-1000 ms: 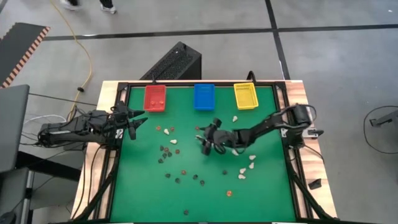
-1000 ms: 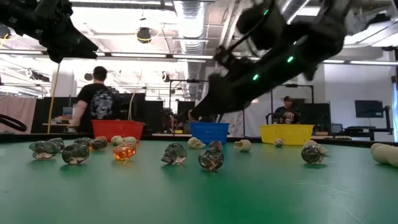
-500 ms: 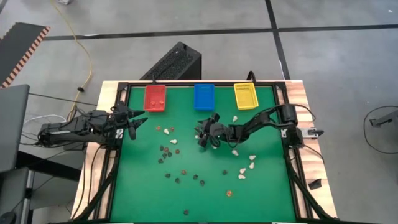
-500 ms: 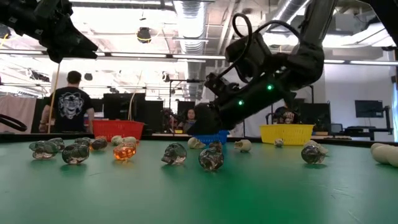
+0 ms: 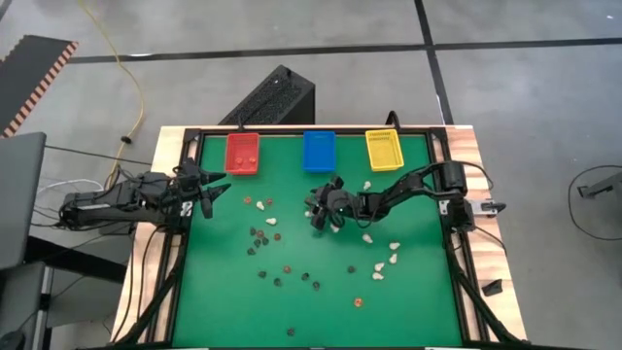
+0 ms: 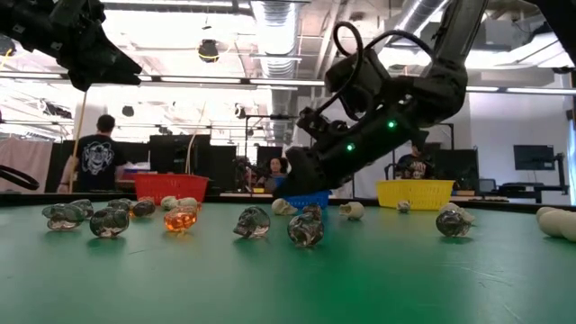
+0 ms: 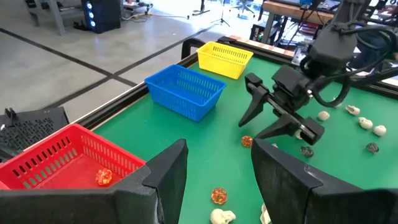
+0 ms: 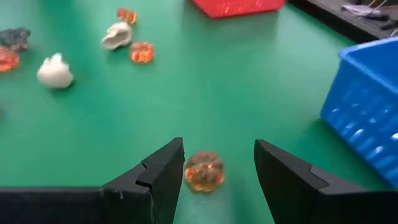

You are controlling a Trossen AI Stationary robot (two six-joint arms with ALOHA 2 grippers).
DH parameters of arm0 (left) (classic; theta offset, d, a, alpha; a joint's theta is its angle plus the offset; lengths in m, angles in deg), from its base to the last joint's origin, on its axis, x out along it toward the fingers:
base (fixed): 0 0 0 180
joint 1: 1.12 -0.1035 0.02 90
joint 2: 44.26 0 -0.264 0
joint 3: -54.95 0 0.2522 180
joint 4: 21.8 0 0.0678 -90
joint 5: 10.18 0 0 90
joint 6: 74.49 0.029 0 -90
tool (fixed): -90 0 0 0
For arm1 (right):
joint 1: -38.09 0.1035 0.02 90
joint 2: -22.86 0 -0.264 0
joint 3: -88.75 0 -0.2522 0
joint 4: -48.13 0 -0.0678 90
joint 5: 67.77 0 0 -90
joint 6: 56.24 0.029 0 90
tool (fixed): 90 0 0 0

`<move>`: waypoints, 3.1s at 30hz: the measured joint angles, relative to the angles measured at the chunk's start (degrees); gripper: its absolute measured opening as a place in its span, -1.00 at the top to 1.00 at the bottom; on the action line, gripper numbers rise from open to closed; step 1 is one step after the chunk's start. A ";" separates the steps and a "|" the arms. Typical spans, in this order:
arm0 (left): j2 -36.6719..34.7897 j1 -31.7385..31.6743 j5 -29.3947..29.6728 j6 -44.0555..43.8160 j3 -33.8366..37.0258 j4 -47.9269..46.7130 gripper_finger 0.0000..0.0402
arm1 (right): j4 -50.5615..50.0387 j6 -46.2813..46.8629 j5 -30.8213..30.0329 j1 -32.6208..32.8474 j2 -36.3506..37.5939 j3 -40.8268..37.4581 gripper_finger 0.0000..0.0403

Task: Sort Halloween decoration
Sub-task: Put the orange pumpkin toy into the red bin

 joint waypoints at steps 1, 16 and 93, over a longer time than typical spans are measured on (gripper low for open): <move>0.00 0.02 0.00 0.02 0.00 0.00 0.16 | 0.02 0.00 0.05 -0.19 0.00 0.02 -0.12; 0.00 0.00 0.00 0.19 0.01 0.00 0.16 | -1.39 1.12 1.61 -0.83 0.00 0.02 -0.12; 0.00 0.00 0.00 0.21 0.01 0.02 0.16 | -11.66 2.08 4.46 -2.38 -0.07 4.13 -0.12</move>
